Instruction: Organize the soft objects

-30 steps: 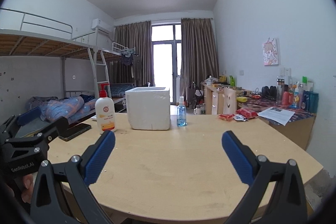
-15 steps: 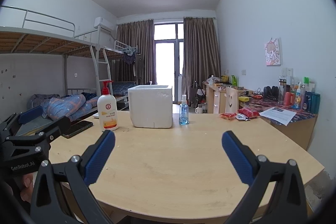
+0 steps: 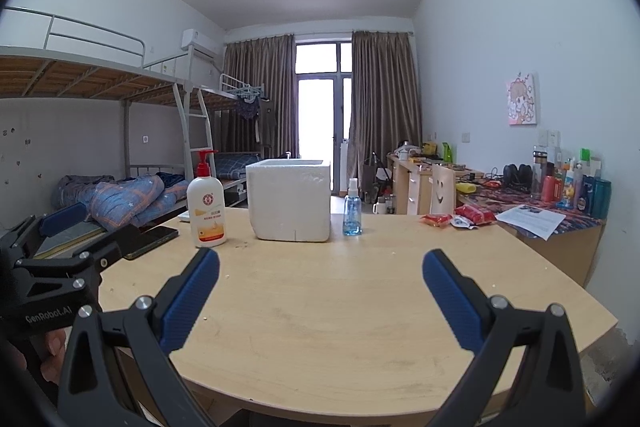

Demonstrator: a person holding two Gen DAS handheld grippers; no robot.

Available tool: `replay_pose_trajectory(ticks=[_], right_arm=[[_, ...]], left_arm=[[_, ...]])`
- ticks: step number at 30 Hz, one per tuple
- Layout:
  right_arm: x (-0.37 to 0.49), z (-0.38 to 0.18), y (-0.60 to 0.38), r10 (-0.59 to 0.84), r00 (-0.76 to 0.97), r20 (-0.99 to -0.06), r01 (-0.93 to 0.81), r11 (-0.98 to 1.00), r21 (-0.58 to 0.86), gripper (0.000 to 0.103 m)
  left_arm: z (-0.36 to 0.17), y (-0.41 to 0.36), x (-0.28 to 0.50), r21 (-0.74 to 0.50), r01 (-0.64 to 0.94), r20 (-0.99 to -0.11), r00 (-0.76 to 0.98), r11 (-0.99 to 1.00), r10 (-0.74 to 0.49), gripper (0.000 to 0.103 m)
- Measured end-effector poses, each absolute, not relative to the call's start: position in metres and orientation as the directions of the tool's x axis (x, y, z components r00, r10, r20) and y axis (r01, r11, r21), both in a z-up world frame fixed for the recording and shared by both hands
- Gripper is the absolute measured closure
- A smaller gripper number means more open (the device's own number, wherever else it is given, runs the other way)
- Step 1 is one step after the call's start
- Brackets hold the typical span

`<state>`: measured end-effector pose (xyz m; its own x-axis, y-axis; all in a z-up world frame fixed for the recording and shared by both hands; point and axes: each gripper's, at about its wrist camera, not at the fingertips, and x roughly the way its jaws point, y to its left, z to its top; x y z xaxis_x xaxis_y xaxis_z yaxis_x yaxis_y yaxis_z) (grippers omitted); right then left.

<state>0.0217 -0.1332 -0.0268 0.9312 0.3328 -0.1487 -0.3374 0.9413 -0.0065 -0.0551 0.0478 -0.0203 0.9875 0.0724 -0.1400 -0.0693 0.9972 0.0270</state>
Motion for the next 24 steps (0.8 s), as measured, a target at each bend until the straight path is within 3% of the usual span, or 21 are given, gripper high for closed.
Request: replay_pose_trajectory(ticks=[24], right_arm=[[0.0225,-0.0283,-0.1357,0.329,0.931,-0.157,-0.335,0.942,-0.009,0.0]], left_arm=[[-0.0204,0.047,-0.0538,0.047,-0.077,-0.135,0.987,0.996,0.082,0.001]])
